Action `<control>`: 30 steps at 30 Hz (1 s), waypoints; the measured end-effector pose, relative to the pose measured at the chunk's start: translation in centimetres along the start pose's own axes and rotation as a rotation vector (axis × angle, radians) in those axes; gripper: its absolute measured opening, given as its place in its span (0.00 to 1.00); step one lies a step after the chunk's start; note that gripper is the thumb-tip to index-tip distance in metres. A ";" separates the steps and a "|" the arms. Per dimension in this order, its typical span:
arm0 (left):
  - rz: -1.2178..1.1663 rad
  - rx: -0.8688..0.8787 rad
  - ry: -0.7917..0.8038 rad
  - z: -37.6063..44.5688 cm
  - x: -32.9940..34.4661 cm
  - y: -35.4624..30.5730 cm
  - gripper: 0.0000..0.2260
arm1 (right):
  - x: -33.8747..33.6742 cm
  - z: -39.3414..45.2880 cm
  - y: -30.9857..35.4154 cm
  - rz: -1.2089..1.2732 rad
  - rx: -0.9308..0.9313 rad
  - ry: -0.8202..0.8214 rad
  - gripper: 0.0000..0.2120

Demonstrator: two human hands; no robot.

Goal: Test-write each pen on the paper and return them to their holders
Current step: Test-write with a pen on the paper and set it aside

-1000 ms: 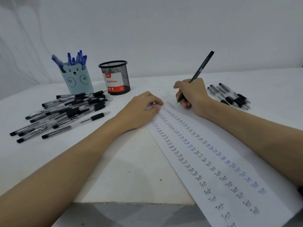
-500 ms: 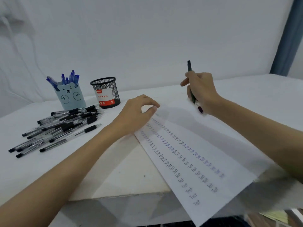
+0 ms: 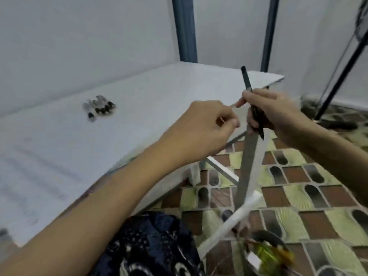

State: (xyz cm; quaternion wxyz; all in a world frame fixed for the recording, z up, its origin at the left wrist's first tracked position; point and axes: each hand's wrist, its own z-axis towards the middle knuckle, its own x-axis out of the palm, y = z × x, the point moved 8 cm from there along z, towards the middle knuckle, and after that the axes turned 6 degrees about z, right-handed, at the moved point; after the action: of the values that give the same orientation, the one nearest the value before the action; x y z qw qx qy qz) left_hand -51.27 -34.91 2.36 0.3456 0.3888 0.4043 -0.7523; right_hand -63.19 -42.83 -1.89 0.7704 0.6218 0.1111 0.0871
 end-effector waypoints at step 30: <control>0.046 -0.306 1.069 -11.7 43.1 7.1 0.11 | -11.0 -20.3 -53.2 -0.682 0.976 0.006 0.24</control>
State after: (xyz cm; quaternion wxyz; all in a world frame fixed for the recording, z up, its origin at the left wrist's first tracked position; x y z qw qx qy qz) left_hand -61.51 -36.57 -41.62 0.1612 0.6705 0.6193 -0.3755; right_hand -79.57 -38.05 -57.27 0.3796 0.8330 0.3339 -0.2248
